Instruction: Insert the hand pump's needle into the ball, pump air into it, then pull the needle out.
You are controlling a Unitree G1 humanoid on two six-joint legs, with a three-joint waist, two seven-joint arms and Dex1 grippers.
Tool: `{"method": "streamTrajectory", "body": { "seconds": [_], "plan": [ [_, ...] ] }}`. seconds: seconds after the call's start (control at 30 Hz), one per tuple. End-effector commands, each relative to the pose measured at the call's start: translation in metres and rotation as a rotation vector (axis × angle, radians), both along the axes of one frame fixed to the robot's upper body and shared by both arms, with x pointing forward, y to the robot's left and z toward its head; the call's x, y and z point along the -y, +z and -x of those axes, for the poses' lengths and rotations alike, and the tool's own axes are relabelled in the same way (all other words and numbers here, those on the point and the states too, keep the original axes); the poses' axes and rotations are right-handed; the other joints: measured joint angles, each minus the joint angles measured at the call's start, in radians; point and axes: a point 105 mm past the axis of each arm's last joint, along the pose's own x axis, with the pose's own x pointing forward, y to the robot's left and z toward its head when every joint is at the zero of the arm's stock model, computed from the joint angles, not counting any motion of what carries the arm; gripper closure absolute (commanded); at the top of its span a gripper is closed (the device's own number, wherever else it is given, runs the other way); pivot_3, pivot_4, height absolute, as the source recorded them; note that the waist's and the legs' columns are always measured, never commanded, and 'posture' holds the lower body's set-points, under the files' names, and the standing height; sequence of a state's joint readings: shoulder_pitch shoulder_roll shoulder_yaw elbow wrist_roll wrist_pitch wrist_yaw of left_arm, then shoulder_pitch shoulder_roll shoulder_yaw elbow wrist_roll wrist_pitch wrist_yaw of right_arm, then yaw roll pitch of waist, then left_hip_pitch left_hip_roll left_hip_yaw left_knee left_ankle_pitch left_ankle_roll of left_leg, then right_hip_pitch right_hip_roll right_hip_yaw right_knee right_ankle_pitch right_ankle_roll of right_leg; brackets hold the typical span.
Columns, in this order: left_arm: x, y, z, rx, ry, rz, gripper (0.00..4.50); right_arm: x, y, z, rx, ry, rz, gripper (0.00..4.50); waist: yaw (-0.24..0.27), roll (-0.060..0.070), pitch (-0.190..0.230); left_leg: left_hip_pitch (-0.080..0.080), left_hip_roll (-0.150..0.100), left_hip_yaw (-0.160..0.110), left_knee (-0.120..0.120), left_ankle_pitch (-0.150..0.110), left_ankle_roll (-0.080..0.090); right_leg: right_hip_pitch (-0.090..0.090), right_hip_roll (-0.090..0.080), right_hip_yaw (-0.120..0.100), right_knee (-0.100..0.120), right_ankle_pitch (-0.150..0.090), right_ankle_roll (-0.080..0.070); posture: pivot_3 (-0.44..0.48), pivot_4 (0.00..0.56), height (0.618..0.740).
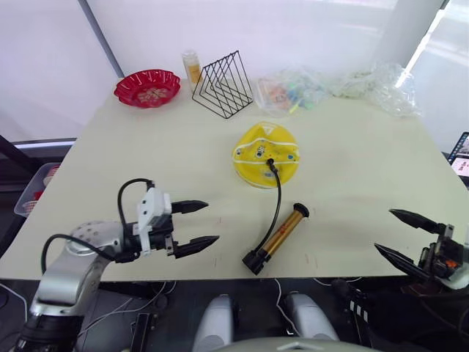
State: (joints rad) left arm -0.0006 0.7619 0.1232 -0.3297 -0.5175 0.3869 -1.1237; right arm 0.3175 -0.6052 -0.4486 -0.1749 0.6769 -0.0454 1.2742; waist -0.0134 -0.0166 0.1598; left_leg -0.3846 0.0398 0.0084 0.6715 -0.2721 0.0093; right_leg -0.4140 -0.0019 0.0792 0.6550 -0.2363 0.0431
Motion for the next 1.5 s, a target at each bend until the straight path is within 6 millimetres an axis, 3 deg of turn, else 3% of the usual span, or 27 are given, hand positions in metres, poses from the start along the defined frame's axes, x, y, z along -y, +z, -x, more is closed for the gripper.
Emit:
{"method": "streamTrajectory", "body": {
  "seconds": [0.03,0.33,0.47,0.6,0.73,1.03,1.2,1.5],
  "plan": [
    [0.026,0.014,-0.001,0.009,-0.077,0.018,0.01,-0.007,0.011,0.002,0.024,0.042,-0.004,0.0,0.002,0.0,0.0,0.001,0.0,0.001,0.0,0.0,0.0,0.0,0.0,0.001,0.001,0.0,0.0,0.0,0.15,0.735],
    [0.073,0.018,-0.014,0.023,-0.15,-0.035,0.01,-0.019,0.021,0.001,0.043,0.087,0.0,0.0,-0.004,-0.001,0.001,0.003,0.0,0.005,0.0,0.0,0.0,0.0,0.001,0.005,0.003,0.001,0.003,0.0,0.15,0.735],
    [0.11,0.016,-0.022,0.026,-0.202,-0.064,0.01,-0.021,0.024,-0.001,0.054,0.106,0.008,0.0,0.006,-0.002,0.001,0.003,-0.001,0.005,0.0,0.0,0.0,0.0,0.001,0.005,0.003,0.001,0.002,0.0,0.15,0.735],
    [0.118,0.009,-0.03,0.019,-0.184,-0.126,0.01,-0.022,0.025,-0.002,0.062,0.109,0.012,0.0,-0.002,-0.003,0.002,0.002,-0.002,0.005,0.004,0.0,0.0,0.001,0.001,0.007,0.003,0.001,0.002,0.0,0.15,0.735],
    [0.139,0.006,-0.038,-0.006,-0.173,-0.126,0.01,-0.023,0.028,-0.003,0.073,0.108,0.014,0.0,-0.003,-0.003,0.002,0.002,-0.001,0.005,0.003,0.0,0.0,0.0,0.002,0.007,0.004,0.002,0.003,0.0,0.15,0.735],
    [0.158,-0.006,-0.04,-0.038,-0.168,-0.173,0.01,-0.026,0.029,-0.003,0.075,0.109,0.013,0.0,-0.001,-0.003,0.002,0.002,-0.002,0.005,0.003,0.0,0.0,0.0,0.002,0.008,0.004,0.002,0.003,0.0,0.15,0.735],
    [0.171,-0.024,-0.032,-0.095,-0.187,-0.228,0.01,-0.026,0.027,-0.002,0.074,0.111,0.023,0.0,-0.001,-0.003,0.002,0.002,-0.002,0.005,0.003,0.0,0.0,0.0,0.002,0.008,0.003,0.001,0.004,0.0,0.15,0.735],
    [0.168,-0.054,-0.034,-0.171,-0.104,-0.379,0.01,-0.027,0.023,0.003,0.06,0.11,0.027,0.0,-0.002,-0.003,0.002,0.002,-0.002,0.005,0.003,0.0,0.0,0.0,0.002,0.008,0.004,0.001,0.003,0.0,0.15,0.735]
  ]
}}
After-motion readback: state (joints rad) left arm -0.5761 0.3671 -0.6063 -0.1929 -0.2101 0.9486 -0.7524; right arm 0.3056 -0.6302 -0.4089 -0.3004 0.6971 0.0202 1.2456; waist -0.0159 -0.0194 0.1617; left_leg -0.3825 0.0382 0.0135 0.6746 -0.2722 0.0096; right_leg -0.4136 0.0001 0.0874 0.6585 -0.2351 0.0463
